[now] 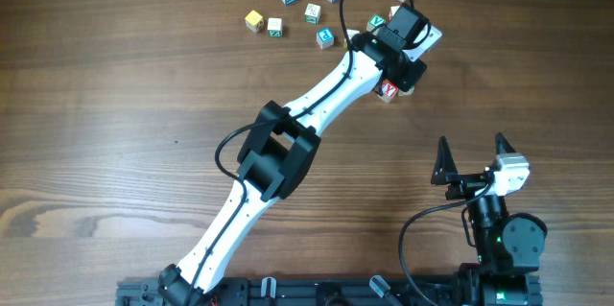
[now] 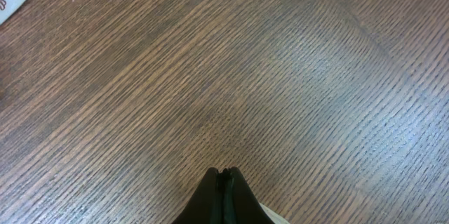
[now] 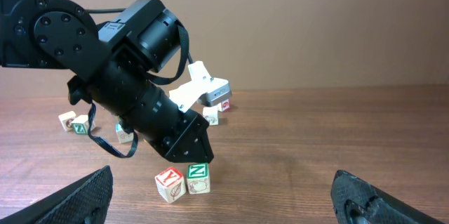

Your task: Form a circle

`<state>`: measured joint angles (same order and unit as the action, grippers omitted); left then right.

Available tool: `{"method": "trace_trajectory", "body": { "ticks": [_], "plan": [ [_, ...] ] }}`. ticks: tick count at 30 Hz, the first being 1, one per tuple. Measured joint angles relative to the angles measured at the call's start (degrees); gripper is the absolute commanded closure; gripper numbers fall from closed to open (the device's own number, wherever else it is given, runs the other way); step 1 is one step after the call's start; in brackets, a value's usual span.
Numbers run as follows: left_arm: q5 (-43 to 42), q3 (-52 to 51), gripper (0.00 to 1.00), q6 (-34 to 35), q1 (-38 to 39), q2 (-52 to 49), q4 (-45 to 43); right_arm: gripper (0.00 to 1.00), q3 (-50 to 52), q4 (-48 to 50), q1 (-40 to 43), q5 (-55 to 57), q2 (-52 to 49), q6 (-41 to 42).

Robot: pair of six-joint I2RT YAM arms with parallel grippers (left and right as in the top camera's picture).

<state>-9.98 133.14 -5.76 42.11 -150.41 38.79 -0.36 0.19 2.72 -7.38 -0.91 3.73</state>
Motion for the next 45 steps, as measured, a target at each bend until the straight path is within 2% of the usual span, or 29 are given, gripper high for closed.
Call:
{"method": "trace_trajectory", "body": {
  "ticks": [3,12,17,25,45],
  "plan": [
    [-0.04,0.00,0.93,-1.68,0.00,-0.02,-0.20,0.00,0.00,0.00,0.00,0.00,0.00,0.00],
    [-1.99,0.00,0.96,-3.39,0.28,0.07,-7.58,0.00,0.00,0.00,0.00,0.00,0.00,0.00],
    [-6.08,0.00,0.96,-3.43,0.94,0.09,-5.03,0.00,0.00,0.00,0.00,0.00,0.00,0.00],
    [-7.54,0.00,0.96,-3.43,3.30,0.09,-0.04,0.00,0.00,0.00,0.00,0.00,0.00,0.00],
    [-3.76,0.00,0.96,-3.43,4.00,0.09,1.53,0.00,0.00,0.00,0.00,0.00,0.00,0.00]
  ]
}}
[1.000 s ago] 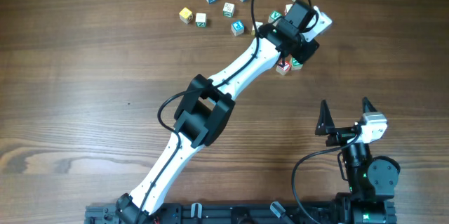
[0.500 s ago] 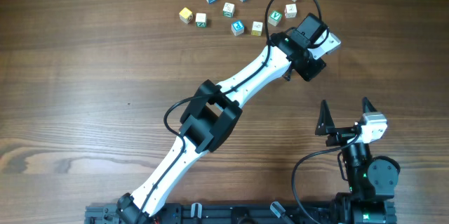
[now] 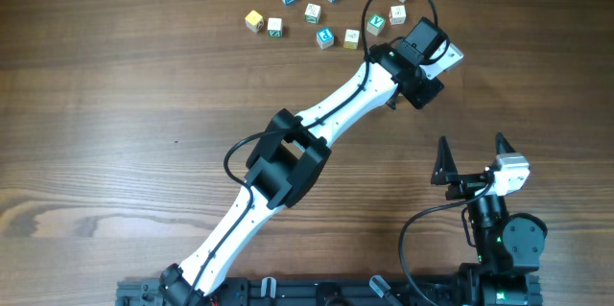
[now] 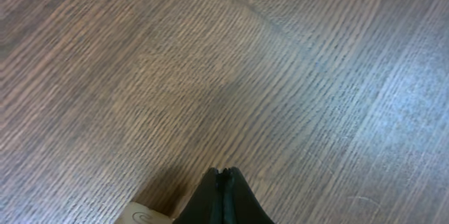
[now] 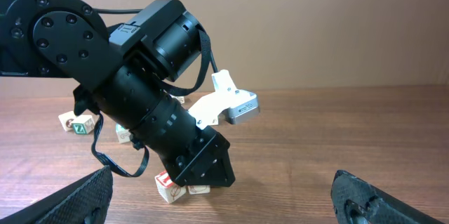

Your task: Form a circle

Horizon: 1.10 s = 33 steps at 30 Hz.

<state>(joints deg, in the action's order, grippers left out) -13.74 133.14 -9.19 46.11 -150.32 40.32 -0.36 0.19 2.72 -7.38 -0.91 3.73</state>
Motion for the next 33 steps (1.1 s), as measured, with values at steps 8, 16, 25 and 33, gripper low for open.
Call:
{"method": "trace_trajectory", "body": {
  "ticks": [8,16,25,33],
  "plan": [
    [1.99,0.00,0.96,-0.02,0.00,0.00,0.59,0.00,0.00,0.00,0.00,0.00,0.00,0.00],
    [2.25,0.00,0.96,-0.02,0.00,0.00,2.03,0.00,0.00,0.00,0.00,0.00,0.00,0.00],
    [2.43,0.00,0.96,-0.04,0.24,0.00,0.17,0.00,0.00,0.00,0.00,0.00,0.00,0.00],
    [4.44,0.00,0.96,-1.31,0.72,0.00,-2.60,0.00,0.00,0.00,0.00,0.00,0.00,0.00]
  ]
}}
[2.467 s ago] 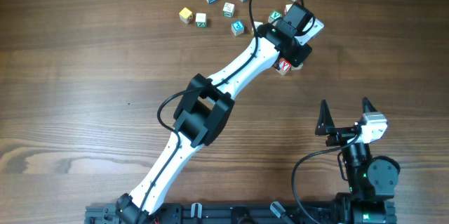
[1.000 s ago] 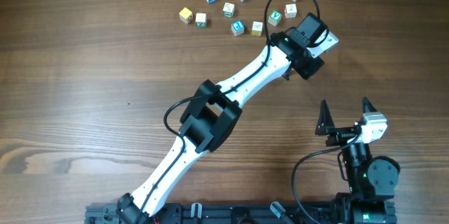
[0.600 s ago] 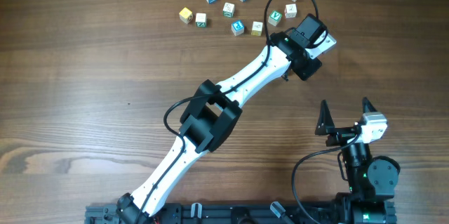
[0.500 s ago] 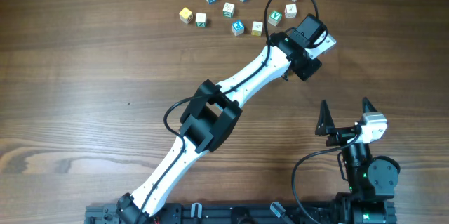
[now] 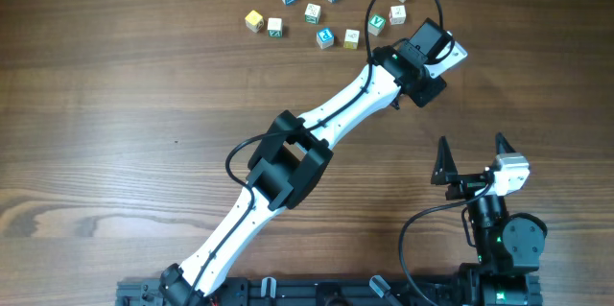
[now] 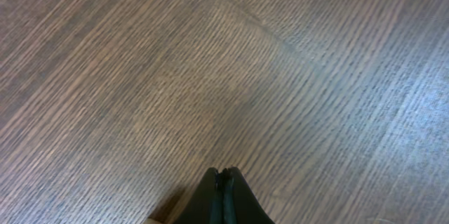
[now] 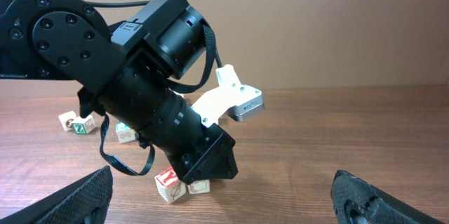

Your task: Form a circle

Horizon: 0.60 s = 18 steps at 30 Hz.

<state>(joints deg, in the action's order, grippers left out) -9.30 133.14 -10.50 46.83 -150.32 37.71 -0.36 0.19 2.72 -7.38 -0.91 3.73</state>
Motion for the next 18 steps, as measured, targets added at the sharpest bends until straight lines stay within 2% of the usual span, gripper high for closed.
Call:
{"method": "trace_trajectory", "body": {
  "ticks": [18],
  "plan": [
    [4.98,0.00,0.96,-2.95,0.00,0.00,2.40,0.00,0.00,-0.02,0.00,0.00,0.00,0.02]
  ]
}}
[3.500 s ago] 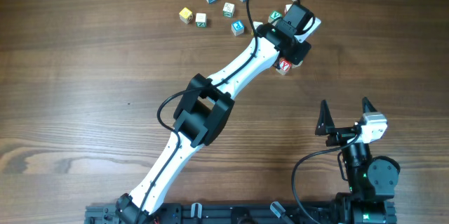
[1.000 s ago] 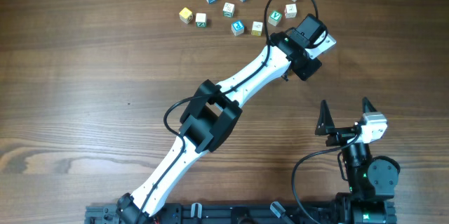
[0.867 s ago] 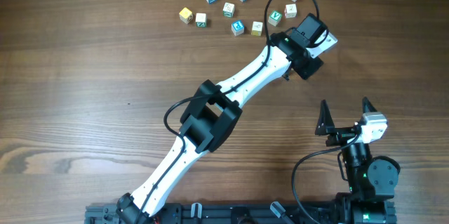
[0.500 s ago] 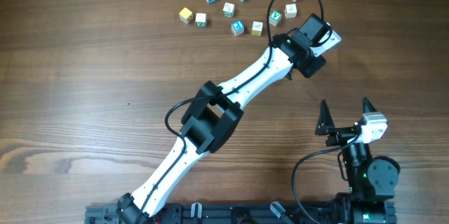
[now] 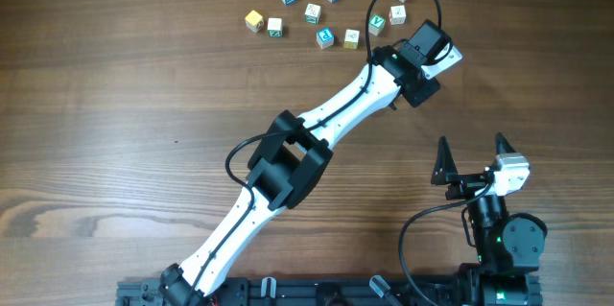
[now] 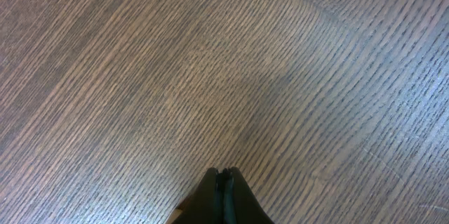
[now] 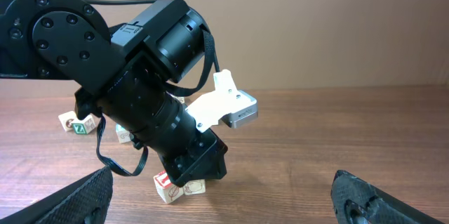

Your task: Form a circle

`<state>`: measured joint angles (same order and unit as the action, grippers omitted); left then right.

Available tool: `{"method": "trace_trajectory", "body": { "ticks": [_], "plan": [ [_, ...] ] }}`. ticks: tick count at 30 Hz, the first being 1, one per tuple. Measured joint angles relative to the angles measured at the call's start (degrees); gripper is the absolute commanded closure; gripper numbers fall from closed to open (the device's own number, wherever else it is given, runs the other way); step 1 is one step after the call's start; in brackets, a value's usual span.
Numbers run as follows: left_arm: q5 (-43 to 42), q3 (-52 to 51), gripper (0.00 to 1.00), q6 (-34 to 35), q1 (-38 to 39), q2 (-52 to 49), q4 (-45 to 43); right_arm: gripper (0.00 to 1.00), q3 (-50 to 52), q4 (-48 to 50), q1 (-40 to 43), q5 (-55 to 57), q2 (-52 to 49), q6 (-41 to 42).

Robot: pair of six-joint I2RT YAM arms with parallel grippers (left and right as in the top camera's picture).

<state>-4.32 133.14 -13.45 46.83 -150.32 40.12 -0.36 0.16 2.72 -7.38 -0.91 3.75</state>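
Note:
Several small lettered wooden blocks [image 5: 313,11] lie scattered in a loose arc at the far side of the table. Two more, a red-lettered block [image 7: 168,185] and a block [image 7: 196,185] touching it, sit under the left arm's wrist and are hidden in the overhead view. My left gripper [image 6: 224,173] is shut with nothing between its fingers. It points down at bare wood beside those two blocks, and a tan block corner [image 6: 179,214] shows at its left. My right gripper [image 5: 472,143] stands open near the front right, far from the blocks.
The left arm [image 5: 336,114] runs diagonally from the front edge up to the far right. The wooden table [image 5: 115,133] shows around it. A black cable loops over the blocks near the left wrist.
The left wrist has shifted slightly toward the far left, and the wood under its shut fingers has slid in its own view. The two blocks beneath it and the right arm have not moved.
The left gripper was shut over the far right blocks, with the red-lettered block and its neighbour showing in the overhead view. Then the wrist stood further right and covered both from above. It has stayed there shut, with only small shifts.

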Motion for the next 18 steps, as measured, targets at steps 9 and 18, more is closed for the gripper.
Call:
{"method": "trace_trajectory", "body": {
  "ticks": [9,18],
  "plan": [
    [0.00,0.00,0.96,-0.02,0.00,0.00,-0.48,0.00,0.00,0.02,0.00,0.00,0.00,-0.02],
    [7.32,0.00,0.96,0.04,-0.13,1.44,-4.31,0.00,0.00,0.00,0.00,0.00,0.00,-0.02]
  ]
}}
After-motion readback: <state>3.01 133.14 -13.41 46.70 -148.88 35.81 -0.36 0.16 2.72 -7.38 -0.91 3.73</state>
